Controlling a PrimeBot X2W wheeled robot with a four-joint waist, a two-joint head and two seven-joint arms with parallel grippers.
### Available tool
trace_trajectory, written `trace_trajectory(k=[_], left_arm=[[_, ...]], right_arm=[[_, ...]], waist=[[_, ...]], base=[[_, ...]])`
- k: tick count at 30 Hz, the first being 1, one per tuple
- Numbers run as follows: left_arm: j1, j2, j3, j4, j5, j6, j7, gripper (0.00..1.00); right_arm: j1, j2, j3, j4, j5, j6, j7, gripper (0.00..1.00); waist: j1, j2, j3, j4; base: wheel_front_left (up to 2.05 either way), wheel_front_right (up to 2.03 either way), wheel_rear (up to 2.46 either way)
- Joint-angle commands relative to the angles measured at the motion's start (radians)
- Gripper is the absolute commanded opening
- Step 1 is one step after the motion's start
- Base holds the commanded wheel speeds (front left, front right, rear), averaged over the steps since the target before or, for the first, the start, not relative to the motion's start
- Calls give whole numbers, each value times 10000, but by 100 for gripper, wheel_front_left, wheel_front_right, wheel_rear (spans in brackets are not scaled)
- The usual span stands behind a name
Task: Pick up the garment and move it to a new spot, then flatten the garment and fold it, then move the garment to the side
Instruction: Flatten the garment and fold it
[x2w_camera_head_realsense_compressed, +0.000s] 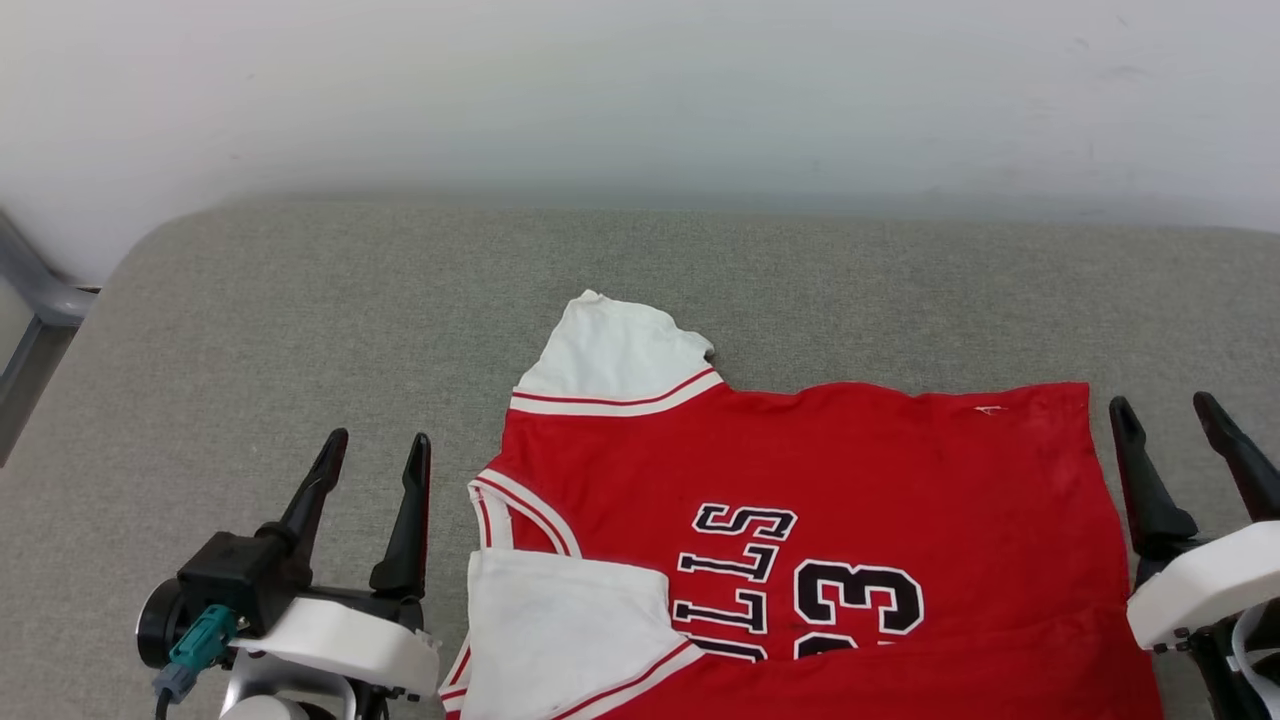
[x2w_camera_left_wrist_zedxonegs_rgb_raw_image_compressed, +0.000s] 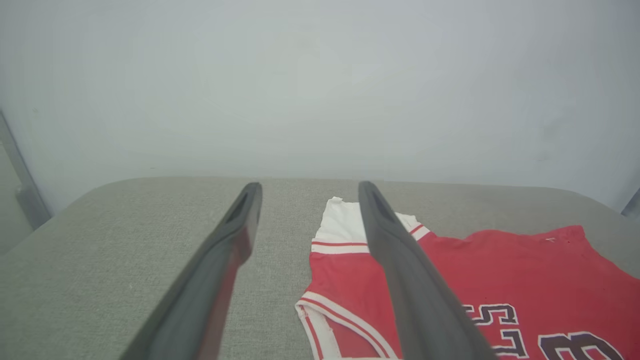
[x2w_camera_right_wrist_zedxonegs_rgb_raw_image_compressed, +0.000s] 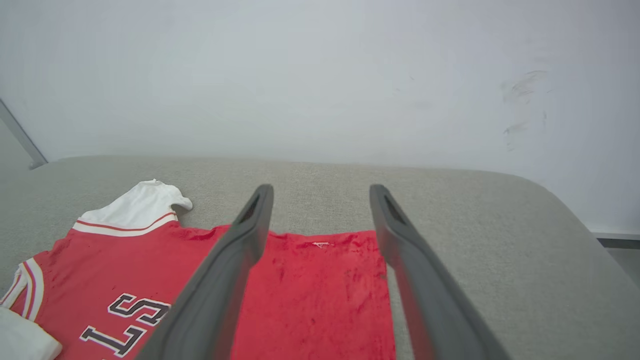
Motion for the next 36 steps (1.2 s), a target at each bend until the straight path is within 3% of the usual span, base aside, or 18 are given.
trace_trajectory(k=[1, 10, 18, 22, 29, 36], left_arm=[[71, -99, 110, -56, 110, -74, -58, 100], [503, -1082, 969, 171, 1035, -1016, -69, 100], [260, -1217, 1435, 572, 1378, -1726, -59, 100], [-339, -768, 1307, 967, 1432, -2160, 401, 100], [-2379, 389, 812, 1517, 1203, -2904, 2676, 100], [-4912, 1967, 81, 2033, 325, -3130, 5308, 100]], right_arm=[[54, 57, 47, 23, -72, -9, -139, 100], [233, 356, 244, 600, -150, -9, -1417, 100], [-111, 448, 420, 886, -50, -9, -1677, 100], [-249, 537, 580, 773, -40, -9, -1749, 100], [-543, 677, 893, 501, -380, -9, -1704, 100], [-1035, 964, 1317, 330, -463, -9, -1792, 100]], waist=[[0, 0, 16, -2], [0, 0, 112, -72], [0, 0, 280, -533], [0, 0, 618, -940], [0, 0, 1821, -1718], [0, 0, 3097, -2500]], base=[[0, 0, 0], [0, 0, 0], [0, 0, 0], [0, 0, 0], [0, 0, 0], [0, 0, 0]])
